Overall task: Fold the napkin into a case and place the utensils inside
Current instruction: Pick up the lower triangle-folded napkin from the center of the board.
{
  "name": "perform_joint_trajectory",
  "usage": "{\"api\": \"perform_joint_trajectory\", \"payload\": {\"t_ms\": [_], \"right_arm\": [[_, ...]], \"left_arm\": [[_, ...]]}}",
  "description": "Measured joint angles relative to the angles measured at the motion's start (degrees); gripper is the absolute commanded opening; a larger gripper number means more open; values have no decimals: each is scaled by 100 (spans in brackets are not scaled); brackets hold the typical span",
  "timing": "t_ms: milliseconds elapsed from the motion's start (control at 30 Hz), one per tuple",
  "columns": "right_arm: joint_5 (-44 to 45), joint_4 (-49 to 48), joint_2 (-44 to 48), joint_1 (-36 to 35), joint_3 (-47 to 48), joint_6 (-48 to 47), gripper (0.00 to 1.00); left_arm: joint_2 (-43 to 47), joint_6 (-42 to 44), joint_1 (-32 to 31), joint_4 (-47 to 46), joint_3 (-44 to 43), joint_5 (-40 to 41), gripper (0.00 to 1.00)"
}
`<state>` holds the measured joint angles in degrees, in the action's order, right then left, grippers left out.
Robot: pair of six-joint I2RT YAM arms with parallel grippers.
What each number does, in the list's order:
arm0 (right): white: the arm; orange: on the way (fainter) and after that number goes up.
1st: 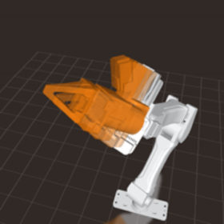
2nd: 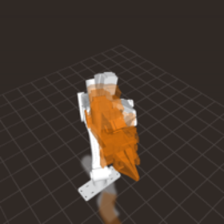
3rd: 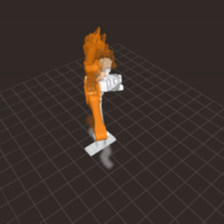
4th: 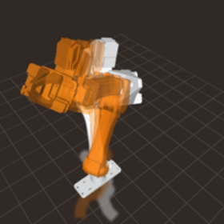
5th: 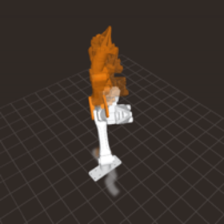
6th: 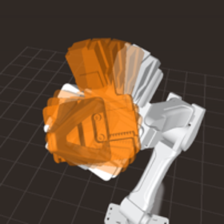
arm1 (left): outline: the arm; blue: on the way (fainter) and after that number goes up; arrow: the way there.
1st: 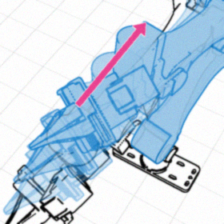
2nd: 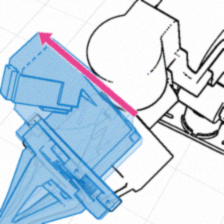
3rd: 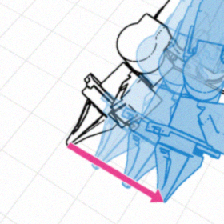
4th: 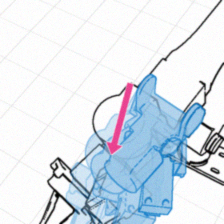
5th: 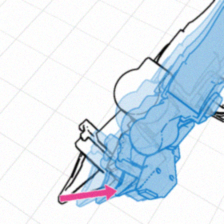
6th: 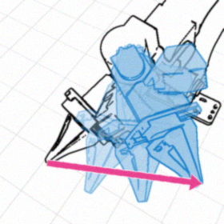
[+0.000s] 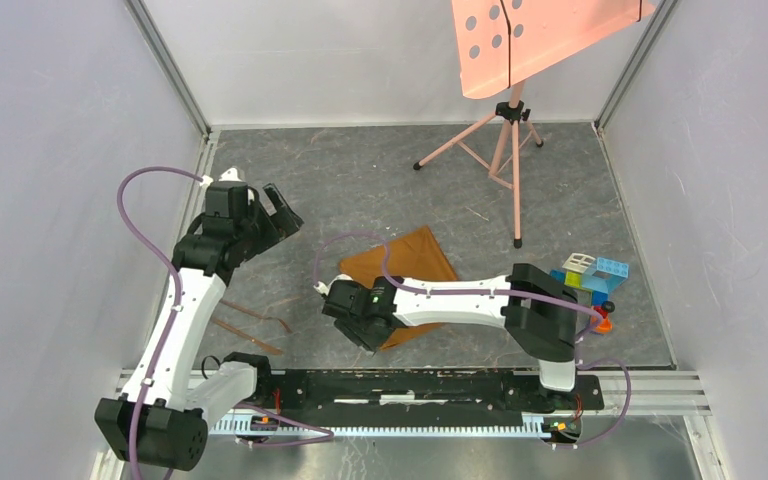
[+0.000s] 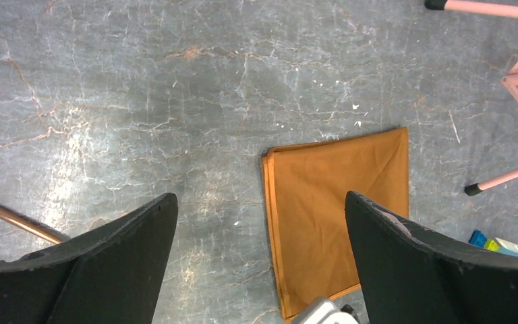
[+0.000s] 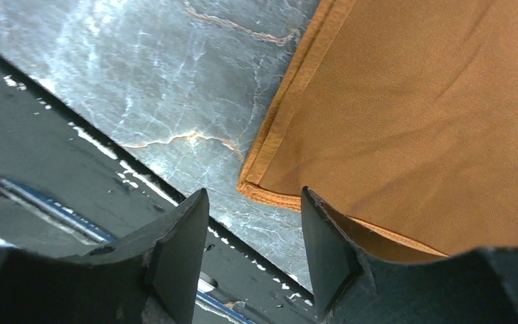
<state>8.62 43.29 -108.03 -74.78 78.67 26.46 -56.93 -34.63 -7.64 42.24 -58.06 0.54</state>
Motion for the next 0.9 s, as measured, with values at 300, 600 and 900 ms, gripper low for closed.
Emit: {"api": "perform_joint_trajectory", "payload": {"t_ms": [300, 600, 900], "right_arm": [[83, 190, -470, 4, 238, 39, 50], [98, -118, -533, 72, -4, 101, 19], [195, -1128, 138, 210, -981, -94, 0]], "left_arm": [[28, 11, 72, 63, 160, -2, 100], [33, 31, 120, 85, 203, -4, 100], [-188, 146, 131, -105, 614, -555, 100]]}}
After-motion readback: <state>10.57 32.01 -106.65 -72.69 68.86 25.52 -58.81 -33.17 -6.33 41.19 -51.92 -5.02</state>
